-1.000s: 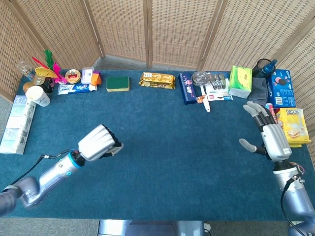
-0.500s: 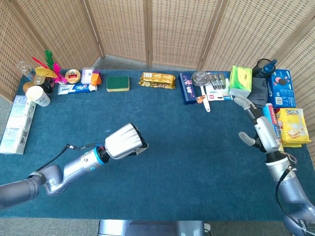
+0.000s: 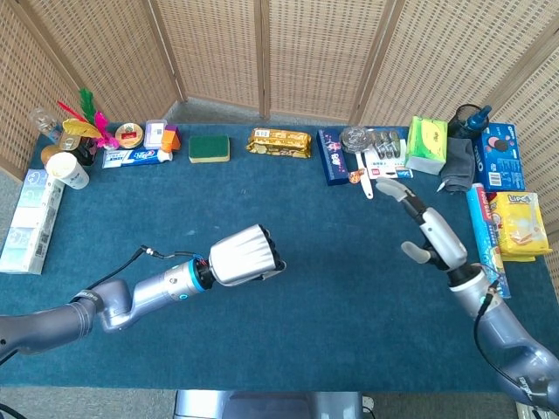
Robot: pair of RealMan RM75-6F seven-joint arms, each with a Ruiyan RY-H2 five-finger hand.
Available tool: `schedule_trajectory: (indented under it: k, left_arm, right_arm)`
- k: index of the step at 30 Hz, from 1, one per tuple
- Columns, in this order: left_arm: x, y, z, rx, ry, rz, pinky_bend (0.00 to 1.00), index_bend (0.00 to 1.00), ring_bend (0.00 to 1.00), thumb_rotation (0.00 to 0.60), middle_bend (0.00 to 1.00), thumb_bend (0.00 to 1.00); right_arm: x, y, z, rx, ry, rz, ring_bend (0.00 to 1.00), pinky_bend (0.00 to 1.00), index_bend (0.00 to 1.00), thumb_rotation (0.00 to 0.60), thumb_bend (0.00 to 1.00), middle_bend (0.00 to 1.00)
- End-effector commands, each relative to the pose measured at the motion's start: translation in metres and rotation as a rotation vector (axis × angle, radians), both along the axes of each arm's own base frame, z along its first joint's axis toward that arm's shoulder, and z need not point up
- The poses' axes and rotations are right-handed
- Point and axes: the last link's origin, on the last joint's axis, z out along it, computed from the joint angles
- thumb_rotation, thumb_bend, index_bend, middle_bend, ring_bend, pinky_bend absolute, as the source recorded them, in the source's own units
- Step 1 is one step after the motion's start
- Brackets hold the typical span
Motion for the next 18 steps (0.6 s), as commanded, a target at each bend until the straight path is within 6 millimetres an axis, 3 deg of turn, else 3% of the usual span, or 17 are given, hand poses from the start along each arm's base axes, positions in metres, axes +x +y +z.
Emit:
schedule_trajectory:
  k: [1,18]
  left_arm:
    - [0.004,-0.001,-0.001,-0.007,-0.008,-0.001,1.00,1.00,1.00,0.600,1.00,0.52]
    - [0.019,-0.002,0.003,-0.006,-0.047,-0.021,1.00,1.00,1.00,0.600,1.00,0.53]
  right_arm:
    - [0.011,-0.003,0.000,-0.013,-0.025,0.033,0.00,0.01,0.01,0.000,0.00,0.01]
    - [0.042,0.007,-0.014,0.008,-0.129,0.137,0.00,0.01,0.02,0.000,0.00,0.01]
